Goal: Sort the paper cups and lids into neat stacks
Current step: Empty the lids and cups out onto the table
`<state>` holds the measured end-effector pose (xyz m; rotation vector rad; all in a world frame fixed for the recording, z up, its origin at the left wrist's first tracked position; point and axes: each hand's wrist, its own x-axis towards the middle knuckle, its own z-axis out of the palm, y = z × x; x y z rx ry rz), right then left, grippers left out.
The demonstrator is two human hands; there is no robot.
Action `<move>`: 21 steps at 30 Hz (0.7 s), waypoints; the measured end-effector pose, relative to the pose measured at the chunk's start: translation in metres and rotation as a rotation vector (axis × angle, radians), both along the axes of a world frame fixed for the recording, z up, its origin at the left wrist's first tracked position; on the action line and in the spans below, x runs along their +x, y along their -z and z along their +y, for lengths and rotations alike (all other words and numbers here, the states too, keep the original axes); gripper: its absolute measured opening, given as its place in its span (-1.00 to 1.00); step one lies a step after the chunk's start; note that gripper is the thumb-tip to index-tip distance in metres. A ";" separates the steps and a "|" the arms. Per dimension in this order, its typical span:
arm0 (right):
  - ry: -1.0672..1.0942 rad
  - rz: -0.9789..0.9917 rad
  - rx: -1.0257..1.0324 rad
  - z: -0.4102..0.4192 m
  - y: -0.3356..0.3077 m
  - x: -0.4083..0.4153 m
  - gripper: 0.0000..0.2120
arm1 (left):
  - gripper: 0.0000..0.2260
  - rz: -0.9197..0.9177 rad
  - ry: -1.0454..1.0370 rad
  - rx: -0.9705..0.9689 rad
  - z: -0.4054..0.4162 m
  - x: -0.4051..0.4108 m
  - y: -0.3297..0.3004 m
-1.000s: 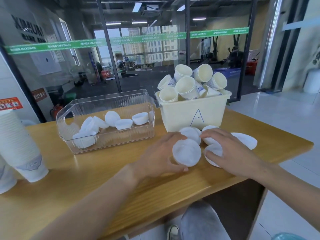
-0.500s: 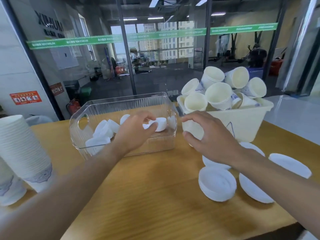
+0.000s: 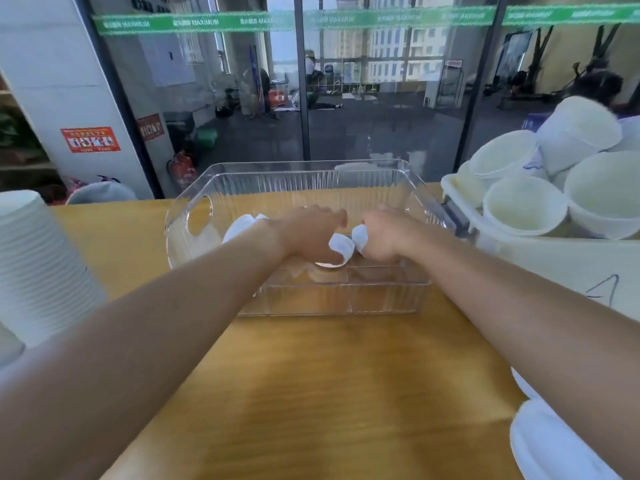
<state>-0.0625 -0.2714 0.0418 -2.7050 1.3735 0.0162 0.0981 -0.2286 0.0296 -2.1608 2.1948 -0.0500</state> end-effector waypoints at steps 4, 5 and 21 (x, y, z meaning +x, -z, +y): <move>0.041 0.133 0.003 -0.022 0.010 0.018 -0.66 | -0.33 0.073 -0.054 0.131 -0.008 0.006 0.008; 0.052 0.146 0.015 -0.026 0.011 0.021 -0.56 | -0.35 0.094 -0.057 0.130 -0.009 0.008 0.012; -0.047 0.007 0.039 0.008 0.000 -0.008 -0.45 | -0.41 0.307 -0.048 -0.175 0.035 0.017 0.000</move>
